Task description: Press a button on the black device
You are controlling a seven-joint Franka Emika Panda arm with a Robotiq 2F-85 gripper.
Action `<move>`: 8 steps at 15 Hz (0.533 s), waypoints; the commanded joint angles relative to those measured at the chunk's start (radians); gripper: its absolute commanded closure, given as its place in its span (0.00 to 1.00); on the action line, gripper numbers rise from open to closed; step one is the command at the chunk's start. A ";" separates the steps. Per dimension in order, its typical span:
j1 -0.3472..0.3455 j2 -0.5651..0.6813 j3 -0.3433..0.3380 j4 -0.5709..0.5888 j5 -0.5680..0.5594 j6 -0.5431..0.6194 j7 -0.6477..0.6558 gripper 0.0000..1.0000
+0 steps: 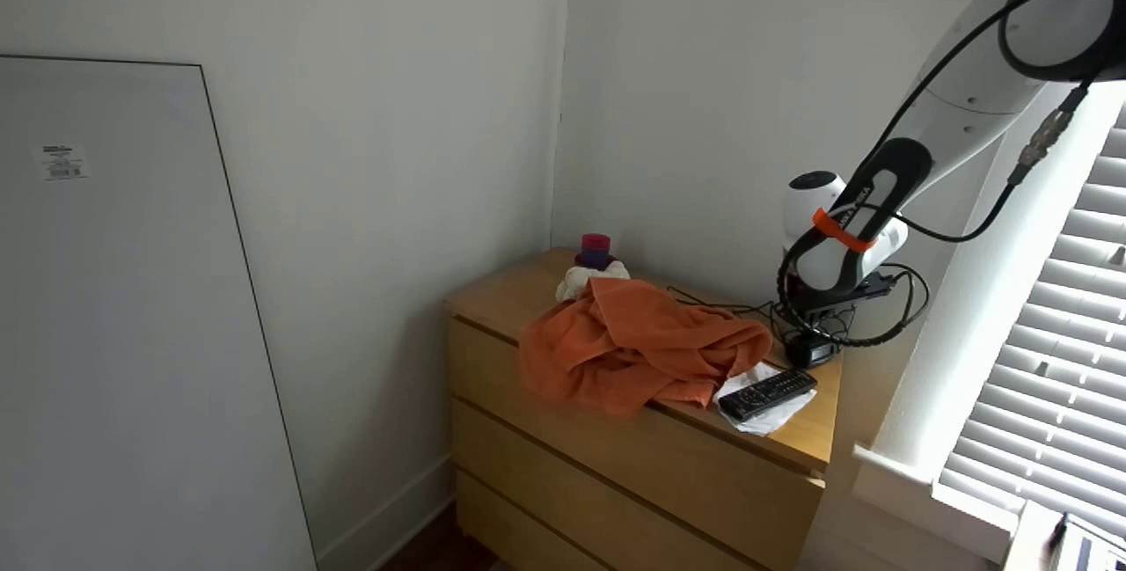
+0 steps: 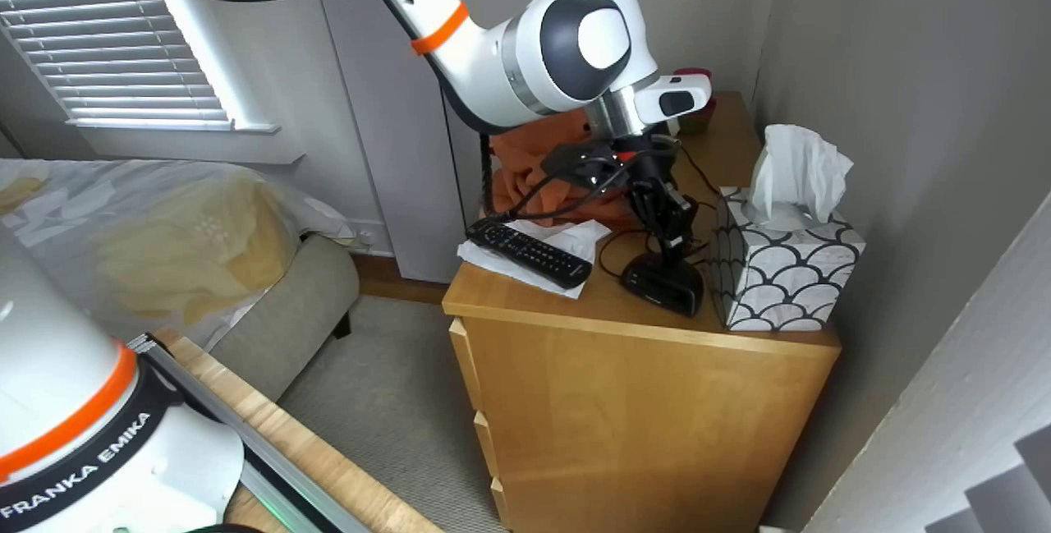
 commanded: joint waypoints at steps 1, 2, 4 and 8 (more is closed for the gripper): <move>-0.015 -0.033 0.006 -0.006 0.021 -0.026 -0.003 1.00; -0.022 -0.046 0.013 -0.010 0.029 -0.032 -0.013 1.00; -0.029 -0.069 0.019 -0.017 0.033 -0.037 -0.022 1.00; -0.066 -0.139 0.065 -0.037 0.059 -0.065 -0.081 1.00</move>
